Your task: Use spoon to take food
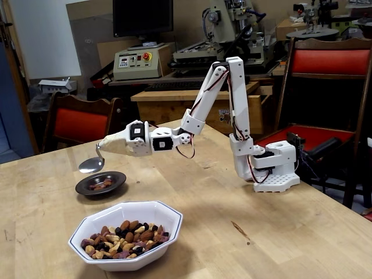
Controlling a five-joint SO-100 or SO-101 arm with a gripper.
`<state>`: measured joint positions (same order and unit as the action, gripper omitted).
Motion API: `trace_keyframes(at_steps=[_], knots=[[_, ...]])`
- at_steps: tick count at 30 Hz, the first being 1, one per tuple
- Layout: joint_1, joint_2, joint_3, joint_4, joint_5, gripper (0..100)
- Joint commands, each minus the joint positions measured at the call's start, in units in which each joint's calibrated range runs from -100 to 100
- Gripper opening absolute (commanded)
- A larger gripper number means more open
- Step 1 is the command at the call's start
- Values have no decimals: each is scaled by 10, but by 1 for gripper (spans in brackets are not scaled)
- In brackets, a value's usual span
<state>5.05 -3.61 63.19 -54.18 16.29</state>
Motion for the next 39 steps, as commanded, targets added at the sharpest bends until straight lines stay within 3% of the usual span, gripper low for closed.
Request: trace_keyframes(at_steps=[1, 30, 39], knots=[[-36, -15, -12, -10, -21, 4], [-123, -16, -14, -13, -178, 4], [-122, -17, -15, -16, -193, 4]])
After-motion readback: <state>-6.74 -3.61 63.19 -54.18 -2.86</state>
